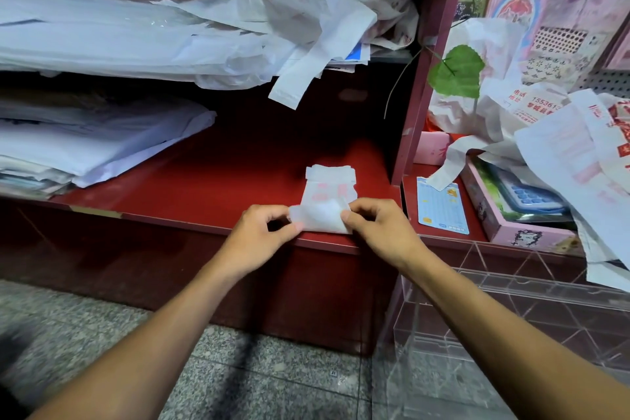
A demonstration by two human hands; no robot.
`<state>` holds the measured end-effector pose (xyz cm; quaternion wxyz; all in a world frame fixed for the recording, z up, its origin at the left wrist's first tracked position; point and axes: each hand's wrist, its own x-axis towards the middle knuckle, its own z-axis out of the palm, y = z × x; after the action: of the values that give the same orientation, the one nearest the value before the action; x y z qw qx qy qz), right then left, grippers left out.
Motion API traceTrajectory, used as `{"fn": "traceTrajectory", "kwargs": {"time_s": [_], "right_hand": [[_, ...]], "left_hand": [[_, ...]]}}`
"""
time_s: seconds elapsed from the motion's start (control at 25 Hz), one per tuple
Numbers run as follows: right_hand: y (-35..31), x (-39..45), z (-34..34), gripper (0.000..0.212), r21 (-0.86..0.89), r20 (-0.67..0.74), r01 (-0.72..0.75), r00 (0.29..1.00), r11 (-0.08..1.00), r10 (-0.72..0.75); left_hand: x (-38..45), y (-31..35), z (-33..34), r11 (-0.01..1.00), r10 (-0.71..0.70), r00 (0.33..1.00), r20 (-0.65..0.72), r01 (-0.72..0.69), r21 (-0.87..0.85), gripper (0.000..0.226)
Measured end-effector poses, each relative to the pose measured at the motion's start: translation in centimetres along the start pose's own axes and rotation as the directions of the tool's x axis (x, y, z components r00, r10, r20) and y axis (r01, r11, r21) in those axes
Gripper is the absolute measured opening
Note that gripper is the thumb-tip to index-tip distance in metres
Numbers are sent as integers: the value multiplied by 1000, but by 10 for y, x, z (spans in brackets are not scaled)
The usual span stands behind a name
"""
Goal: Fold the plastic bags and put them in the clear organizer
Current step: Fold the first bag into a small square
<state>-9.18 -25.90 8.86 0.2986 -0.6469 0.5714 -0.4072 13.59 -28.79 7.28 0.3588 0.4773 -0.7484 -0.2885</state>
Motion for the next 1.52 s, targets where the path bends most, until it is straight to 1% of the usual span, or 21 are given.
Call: {"fn": "traceTrajectory", "kwargs": {"time_s": [0.08,0.16,0.24,0.28,0.36,0.48,0.52,0.6,0.68,0.76,0.8,0.88,0.92,0.96,1.0,1.04,1.12,1.24,1.36,1.44,1.52], "right_hand": [[0,4,2,31,6,-29,-74,997,997,74],[3,9,6,27,-9,-73,-116,991,993,115],[5,15,11,13,-39,-144,-141,980,989,134],[4,17,12,3,-57,-174,-154,974,986,142],[2,19,14,12,-148,-204,-162,970,976,130],[3,17,14,19,-322,-189,-101,981,941,41],[4,16,13,22,-386,-162,-51,987,921,-13],[9,13,12,29,-472,-38,113,988,874,-148],[13,11,9,33,-458,86,236,971,857,-221],[11,4,5,35,-457,173,236,969,857,-175],[9,0,3,42,-499,230,239,963,833,-139],[8,-5,-2,59,-619,322,297,940,727,-109],[9,-7,-3,62,-643,336,323,934,695,-123],[10,-9,-4,58,-635,322,334,934,696,-154],[12,-9,-4,50,-588,286,327,940,739,-188],[14,-9,-4,39,-502,240,315,946,806,-220],[17,-7,-5,13,-306,149,232,970,923,-195],[14,-2,-4,25,-145,13,21,1000,989,-19],[10,7,3,9,-64,-72,-157,986,986,153],[8,13,6,18,-91,-94,-205,976,975,196],[5,18,7,27,-107,-118,-240,967,965,228]], "left_hand": [[1,5,4,996,-72,996,-49,69,-64,16],[3,11,10,991,-124,988,-94,118,-68,18],[7,15,16,985,-170,973,-156,165,-44,5],[9,16,19,984,-180,966,-188,179,-18,9],[10,20,22,982,-170,961,-220,183,44,18],[9,20,24,972,-74,973,-218,119,201,23],[7,16,24,959,-15,982,-191,68,275,26],[6,9,23,918,83,994,-76,-47,393,35],[6,5,18,892,104,992,71,-125,435,43],[3,4,9,905,77,984,157,-136,403,52],[2,1,5,919,64,981,183,-130,372,57],[-2,-5,-2,938,67,978,195,-128,322,63],[-4,-7,-3,941,88,982,165,-137,309,62],[-5,-9,-3,942,117,986,115,-147,301,57],[-6,-9,-2,942,142,988,63,-155,297,50],[-7,-7,0,946,158,987,21,-157,282,43],[-8,-3,2,970,134,991,-25,-126,207,26],[-7,6,3,999,36,998,-42,-36,-6,7],[-4,15,6,991,-94,992,-82,85,-106,16],[-1,18,11,987,-131,984,-118,119,-103,19],[1,20,15,986,-142,979,-147,127,-110,29]]}}
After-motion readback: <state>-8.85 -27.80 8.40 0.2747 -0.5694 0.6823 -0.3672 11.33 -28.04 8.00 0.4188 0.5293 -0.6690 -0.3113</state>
